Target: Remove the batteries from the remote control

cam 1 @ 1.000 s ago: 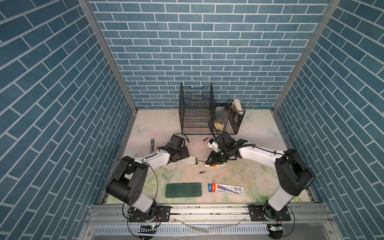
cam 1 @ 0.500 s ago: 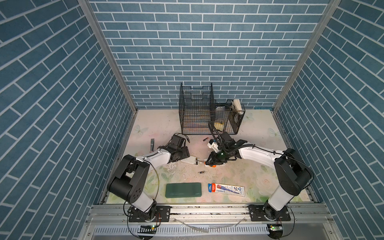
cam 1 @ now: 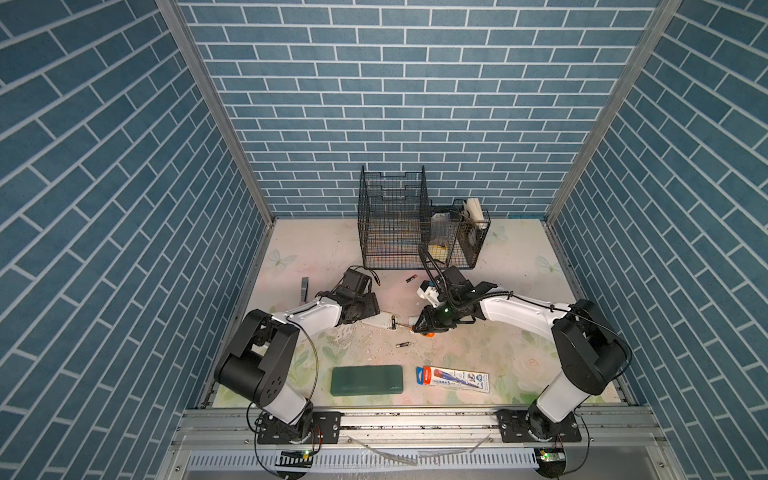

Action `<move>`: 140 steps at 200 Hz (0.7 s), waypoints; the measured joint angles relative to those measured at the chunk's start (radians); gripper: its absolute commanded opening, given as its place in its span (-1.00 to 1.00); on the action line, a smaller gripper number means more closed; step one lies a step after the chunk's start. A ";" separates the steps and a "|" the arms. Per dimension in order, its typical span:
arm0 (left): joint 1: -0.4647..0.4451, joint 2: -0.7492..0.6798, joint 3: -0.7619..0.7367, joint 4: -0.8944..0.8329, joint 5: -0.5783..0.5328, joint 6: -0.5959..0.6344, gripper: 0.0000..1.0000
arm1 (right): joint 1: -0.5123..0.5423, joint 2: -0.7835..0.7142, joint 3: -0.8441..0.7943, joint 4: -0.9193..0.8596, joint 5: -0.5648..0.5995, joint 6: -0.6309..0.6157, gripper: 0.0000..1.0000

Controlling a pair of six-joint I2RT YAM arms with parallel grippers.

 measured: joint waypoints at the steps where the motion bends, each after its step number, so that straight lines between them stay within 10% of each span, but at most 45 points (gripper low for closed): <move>1: 0.000 0.000 0.000 0.000 0.000 0.000 0.47 | 0.000 0.000 0.000 0.000 0.000 0.000 -1.00; 140: -0.009 0.025 0.009 0.000 -0.013 0.003 0.47 | 0.000 0.045 -0.017 0.111 -0.058 -0.001 -1.00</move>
